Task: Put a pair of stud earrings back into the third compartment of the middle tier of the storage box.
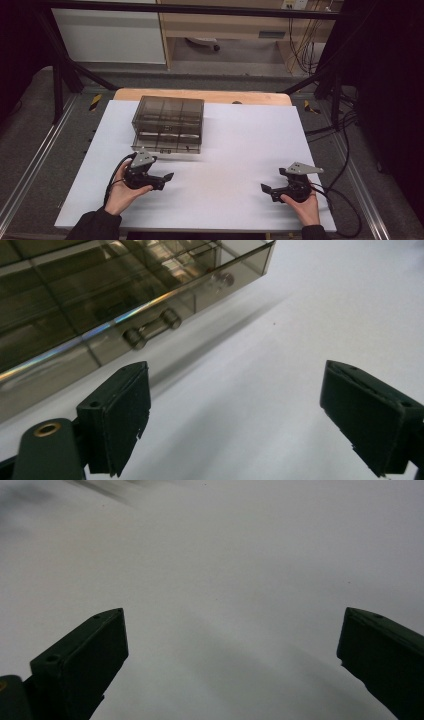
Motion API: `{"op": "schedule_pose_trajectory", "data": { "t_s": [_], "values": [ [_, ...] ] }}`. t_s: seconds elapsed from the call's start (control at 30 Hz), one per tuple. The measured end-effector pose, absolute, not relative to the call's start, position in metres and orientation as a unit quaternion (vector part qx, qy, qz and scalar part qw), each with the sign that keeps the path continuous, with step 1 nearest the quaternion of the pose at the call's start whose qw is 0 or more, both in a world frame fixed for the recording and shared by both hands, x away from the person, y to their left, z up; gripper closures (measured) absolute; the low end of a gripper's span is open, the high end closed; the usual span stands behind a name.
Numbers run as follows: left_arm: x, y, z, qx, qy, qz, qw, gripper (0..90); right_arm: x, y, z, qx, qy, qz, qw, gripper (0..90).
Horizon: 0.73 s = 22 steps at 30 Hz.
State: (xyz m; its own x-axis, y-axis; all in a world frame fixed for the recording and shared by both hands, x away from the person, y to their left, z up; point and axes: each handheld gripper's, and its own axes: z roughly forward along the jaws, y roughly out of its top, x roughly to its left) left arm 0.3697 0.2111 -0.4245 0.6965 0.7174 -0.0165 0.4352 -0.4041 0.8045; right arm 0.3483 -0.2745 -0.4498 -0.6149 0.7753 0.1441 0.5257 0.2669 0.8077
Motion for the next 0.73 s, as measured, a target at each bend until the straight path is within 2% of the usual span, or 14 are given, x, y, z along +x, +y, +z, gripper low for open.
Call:
{"op": "schedule_pose_trajectory", "data": {
  "t_s": [0.43, 0.73],
  "values": [
    [0.356, 0.258, -0.442, 0.807, 0.371, 0.177, 0.423, 12.5, 0.347, -0.273, -0.451, 0.415, 0.786, 0.437, 0.138, 0.6],
    [0.354, 0.273, -0.446, 0.805, 0.380, 0.179, 0.420, 12.5, 0.346, -0.273, -0.451, 0.413, 0.787, 0.437, 0.136, 0.6]
  ]
}}
